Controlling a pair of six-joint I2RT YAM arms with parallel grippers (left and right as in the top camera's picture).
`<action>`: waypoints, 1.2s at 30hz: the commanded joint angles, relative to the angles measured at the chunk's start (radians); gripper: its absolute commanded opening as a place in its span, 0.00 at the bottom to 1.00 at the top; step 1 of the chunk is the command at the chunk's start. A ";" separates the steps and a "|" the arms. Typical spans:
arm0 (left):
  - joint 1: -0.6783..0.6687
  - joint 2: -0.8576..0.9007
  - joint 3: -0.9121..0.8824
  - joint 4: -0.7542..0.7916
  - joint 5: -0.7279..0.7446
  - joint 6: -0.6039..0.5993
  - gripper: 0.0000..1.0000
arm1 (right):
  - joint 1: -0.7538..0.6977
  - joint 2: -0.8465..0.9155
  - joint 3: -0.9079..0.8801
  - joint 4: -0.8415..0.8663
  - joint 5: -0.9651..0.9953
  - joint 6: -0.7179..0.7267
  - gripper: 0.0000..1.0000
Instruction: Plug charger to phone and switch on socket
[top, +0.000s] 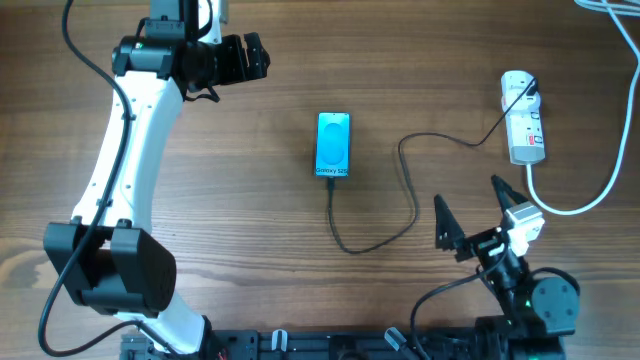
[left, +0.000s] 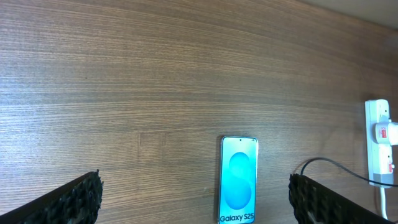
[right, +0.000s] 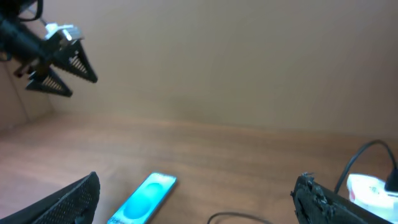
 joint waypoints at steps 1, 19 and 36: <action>0.003 0.003 -0.006 0.003 -0.006 -0.005 1.00 | -0.005 -0.015 -0.085 0.077 0.078 0.048 1.00; 0.003 0.003 -0.006 0.002 -0.006 -0.005 1.00 | -0.069 -0.015 -0.139 0.067 0.204 -0.068 1.00; 0.003 0.003 -0.006 0.002 -0.006 -0.005 1.00 | -0.069 -0.016 -0.139 0.071 0.202 -0.141 1.00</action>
